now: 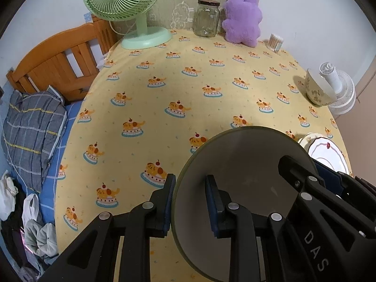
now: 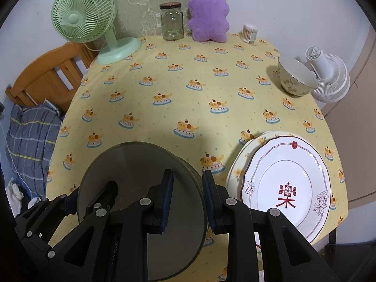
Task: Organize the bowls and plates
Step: 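Lower the held bowl beside the plate stack and open both tools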
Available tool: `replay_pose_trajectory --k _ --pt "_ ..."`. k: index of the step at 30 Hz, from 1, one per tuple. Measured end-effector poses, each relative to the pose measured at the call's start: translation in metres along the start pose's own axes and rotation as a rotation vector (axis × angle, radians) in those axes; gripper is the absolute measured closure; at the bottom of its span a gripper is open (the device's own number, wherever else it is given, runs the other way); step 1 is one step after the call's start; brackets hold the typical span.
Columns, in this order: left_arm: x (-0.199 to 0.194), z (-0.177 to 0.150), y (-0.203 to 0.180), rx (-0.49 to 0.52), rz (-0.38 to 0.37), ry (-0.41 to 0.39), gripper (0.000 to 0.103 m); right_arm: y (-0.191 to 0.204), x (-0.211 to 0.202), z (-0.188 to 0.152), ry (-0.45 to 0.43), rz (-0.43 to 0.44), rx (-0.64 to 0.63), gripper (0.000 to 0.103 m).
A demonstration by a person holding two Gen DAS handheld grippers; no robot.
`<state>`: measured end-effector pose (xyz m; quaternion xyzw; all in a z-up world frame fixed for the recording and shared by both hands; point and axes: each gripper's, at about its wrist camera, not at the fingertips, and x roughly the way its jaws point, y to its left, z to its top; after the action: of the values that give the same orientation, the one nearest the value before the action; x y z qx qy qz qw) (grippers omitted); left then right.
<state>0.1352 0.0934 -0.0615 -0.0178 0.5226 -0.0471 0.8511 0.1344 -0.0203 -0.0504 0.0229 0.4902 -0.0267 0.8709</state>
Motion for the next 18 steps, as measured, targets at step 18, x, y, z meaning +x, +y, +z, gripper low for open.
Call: replay_pose_trajectory --k 18 --pt "0.021 0.0 -0.006 0.019 -0.001 0.039 0.079 -0.01 0.024 -0.002 0.035 0.003 0.025 0.074"
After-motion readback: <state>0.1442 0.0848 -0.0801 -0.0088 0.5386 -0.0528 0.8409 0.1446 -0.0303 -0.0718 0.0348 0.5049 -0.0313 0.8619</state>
